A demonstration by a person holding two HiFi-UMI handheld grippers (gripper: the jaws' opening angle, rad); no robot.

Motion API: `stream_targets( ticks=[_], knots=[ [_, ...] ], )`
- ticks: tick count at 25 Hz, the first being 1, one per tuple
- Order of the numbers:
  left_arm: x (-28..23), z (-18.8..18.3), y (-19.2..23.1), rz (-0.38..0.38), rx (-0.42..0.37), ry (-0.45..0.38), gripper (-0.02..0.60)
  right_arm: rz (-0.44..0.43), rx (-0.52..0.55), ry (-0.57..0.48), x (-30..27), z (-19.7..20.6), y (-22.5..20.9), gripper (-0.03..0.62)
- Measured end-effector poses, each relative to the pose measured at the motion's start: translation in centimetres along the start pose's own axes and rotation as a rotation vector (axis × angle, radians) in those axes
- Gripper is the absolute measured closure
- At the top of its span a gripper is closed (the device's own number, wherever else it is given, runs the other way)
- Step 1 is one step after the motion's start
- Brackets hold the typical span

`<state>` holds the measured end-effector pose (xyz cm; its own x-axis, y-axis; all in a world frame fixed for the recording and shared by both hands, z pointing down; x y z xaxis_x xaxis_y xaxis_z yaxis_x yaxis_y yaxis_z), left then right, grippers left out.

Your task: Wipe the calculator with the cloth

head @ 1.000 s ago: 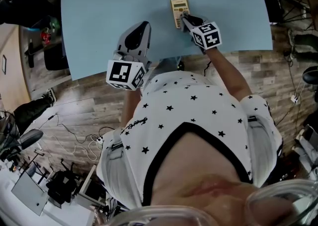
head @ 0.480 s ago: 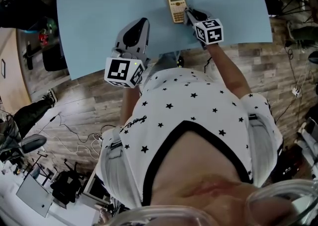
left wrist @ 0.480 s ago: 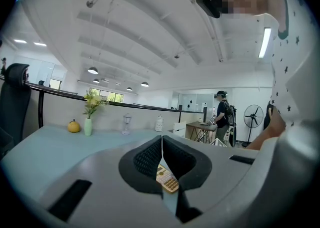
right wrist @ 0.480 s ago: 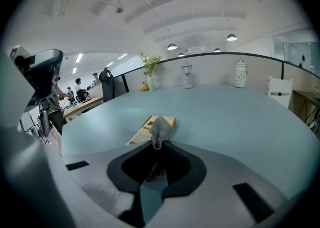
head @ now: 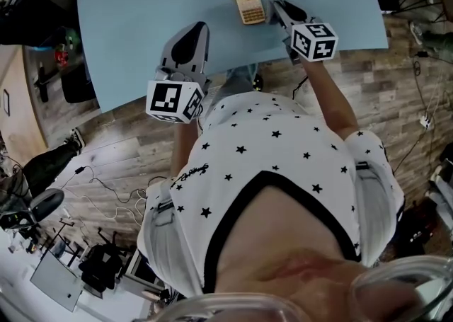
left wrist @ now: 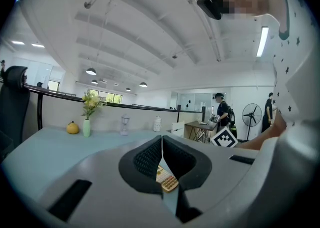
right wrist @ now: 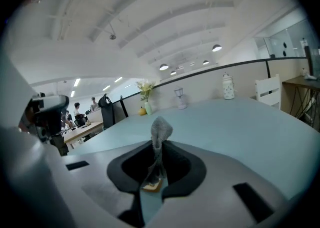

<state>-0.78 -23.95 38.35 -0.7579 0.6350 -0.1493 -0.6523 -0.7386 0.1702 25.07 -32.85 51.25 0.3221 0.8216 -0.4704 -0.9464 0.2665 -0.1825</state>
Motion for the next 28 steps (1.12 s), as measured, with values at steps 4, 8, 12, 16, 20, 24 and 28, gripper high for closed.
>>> stream_targets(
  ticks=[4,8,12,16,20,24,28],
  knots=[
    [-0.1,0.0,-0.4,0.009,-0.008,0.003,0.551,0.046,0.001,-0.145,2.7,-2.7,-0.4,0.546],
    [0.0,-0.1,-0.8,0.017,-0.019,0.006,0.551,0.049,0.000,-0.241,5.2,-4.6,0.0,0.548],
    [-0.3,-0.2,-1.4,0.029,-0.025,0.006,0.551,0.034,-0.010,-0.300,7.2,-5.7,0.5,0.548],
    [-0.4,-0.2,-1.9,0.039,-0.029,0.007,0.551,0.056,0.008,-0.344,8.4,-6.2,0.7,0.548],
    [-0.8,-0.1,-2.2,0.049,-0.032,0.006,0.551,0.068,0.001,-0.364,9.2,-6.1,0.4,0.551],
    [-0.7,0.0,-2.3,0.053,-0.031,0.003,0.551,0.065,-0.002,-0.374,9.6,-6.3,0.8,0.551],
    [-0.4,-0.1,-2.8,0.053,-0.034,0.001,0.551,0.070,0.007,-0.382,10.4,-6.3,0.9,0.551]
  ],
)
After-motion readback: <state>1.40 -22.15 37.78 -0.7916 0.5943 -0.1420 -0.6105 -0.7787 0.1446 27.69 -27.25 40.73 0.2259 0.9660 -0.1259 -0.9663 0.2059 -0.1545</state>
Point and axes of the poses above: the fingertips, and each gripper's own axes: x backward along the fingers, y to its left, z out of its underside, the point moved 7 cm from there along x, backward along the fingers, and after that the axes turned 15 degrees about z, right-handed, at the moved point
